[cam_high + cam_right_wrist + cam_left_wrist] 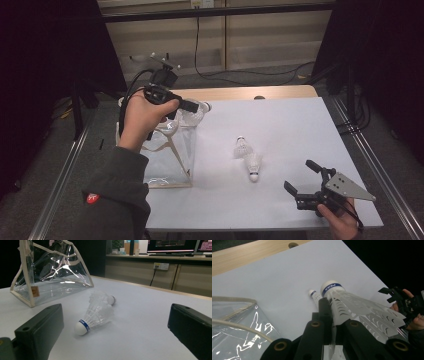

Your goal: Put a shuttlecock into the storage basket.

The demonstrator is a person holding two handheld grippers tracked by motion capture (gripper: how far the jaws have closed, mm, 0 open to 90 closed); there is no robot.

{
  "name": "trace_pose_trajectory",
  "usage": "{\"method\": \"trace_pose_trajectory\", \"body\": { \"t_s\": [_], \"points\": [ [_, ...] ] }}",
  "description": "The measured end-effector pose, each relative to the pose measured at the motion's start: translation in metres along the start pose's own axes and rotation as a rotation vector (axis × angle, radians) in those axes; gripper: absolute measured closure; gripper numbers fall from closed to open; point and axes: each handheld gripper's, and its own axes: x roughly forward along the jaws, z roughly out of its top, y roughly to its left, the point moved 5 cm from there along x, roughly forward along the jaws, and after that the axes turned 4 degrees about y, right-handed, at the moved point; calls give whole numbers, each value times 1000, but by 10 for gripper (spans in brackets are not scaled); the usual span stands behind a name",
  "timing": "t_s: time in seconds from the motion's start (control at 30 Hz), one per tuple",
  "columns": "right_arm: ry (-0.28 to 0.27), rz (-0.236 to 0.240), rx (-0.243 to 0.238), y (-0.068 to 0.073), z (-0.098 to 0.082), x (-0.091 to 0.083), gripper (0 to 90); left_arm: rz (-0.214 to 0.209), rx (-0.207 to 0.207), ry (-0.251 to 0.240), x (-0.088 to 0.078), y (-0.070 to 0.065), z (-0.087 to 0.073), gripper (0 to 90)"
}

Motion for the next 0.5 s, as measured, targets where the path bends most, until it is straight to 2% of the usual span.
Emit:
{"method": "trace_pose_trajectory", "body": {
  "t_s": [0.5],
  "points": [
    [0,1,-1,0,0,0,3,10,-13,-8,-6,5,1,891]
  ]
}}
